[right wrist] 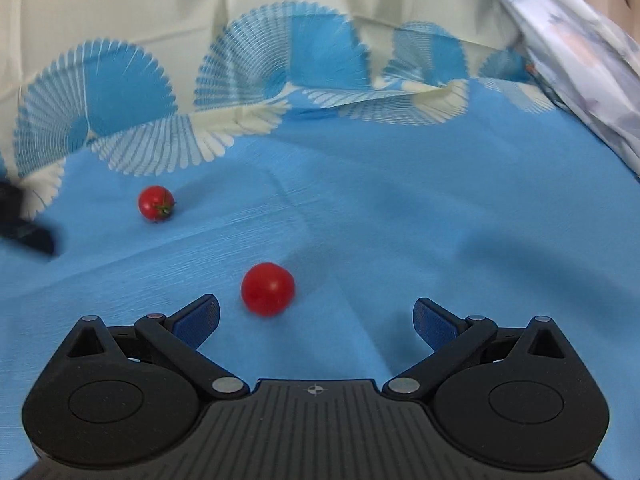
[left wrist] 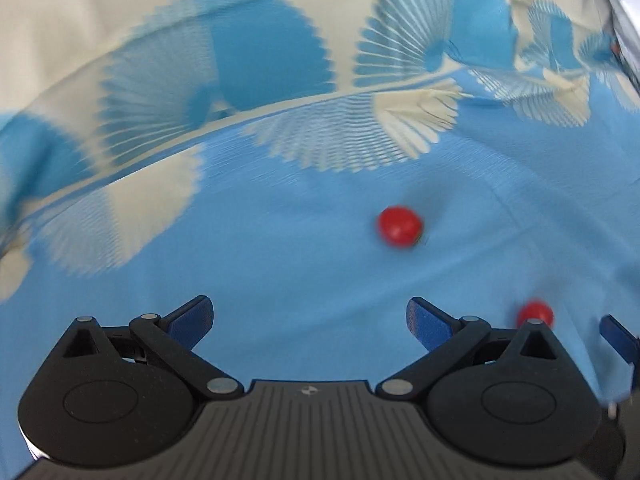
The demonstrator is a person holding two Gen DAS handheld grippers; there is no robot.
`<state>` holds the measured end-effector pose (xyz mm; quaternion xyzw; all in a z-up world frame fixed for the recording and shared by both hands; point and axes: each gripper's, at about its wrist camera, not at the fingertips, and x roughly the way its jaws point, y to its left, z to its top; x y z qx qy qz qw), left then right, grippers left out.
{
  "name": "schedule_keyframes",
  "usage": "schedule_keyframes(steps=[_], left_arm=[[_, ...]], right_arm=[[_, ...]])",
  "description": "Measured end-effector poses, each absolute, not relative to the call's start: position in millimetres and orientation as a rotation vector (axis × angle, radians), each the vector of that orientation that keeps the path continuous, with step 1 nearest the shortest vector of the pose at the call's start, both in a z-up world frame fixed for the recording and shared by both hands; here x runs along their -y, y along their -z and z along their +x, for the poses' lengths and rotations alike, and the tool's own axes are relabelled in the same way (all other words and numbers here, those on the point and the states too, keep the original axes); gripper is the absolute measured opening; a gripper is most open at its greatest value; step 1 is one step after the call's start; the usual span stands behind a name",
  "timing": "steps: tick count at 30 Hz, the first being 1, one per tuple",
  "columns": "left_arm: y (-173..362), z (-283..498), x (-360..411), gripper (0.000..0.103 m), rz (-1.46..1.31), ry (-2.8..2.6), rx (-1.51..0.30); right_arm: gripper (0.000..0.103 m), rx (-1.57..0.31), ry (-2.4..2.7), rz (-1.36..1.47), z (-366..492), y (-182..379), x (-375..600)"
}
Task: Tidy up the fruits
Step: 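Reach toward the red cherry tomatoes and grasp one with each gripper, then carry both held red cherry tomatoes over the white plate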
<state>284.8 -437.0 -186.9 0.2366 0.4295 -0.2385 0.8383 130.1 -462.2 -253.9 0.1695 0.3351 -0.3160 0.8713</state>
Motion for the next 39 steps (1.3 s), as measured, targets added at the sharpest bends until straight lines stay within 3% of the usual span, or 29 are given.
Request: schedule_keyframes(steps=[5,12,14,15,16,17,18,19,29,39], left_arm=[[220,310,481,0.103,0.525,0.552,-0.909],[227,324,489,0.103,0.453,0.577,-0.94],[225,325,486,0.094,0.418,0.583,-0.955],[222,323,484,0.079,0.404,0.582,-0.952],[218,320,483,0.056,0.407,0.587,-0.938],[215,317,485,0.041,0.424,0.601,-0.927],[212,314,487,0.033,0.449,0.597,-0.917],[209,311,488,0.033,0.47,0.589,-0.906],[171,290,462,0.033,0.499,0.545,-0.865],[80,201,347,0.033,0.456,0.426,-0.864]], right_arm=[[0.102,-0.714,0.74,0.223,142,267,475],[0.102,-0.693,0.78,0.284,133,271,487],[0.099,-0.691,0.78,0.299,133,270,488],[0.095,-0.684,0.778,0.304,131,269,486],[0.079,-0.674,0.772,0.295,130,266,482],[0.052,-0.666,0.76,0.279,130,263,478],[0.036,-0.66,0.746,0.266,130,260,472],[0.029,-0.659,0.743,0.26,129,258,467],[0.029,-0.593,0.812,0.338,115,252,479],[0.029,-0.532,0.85,0.323,83,225,446]])
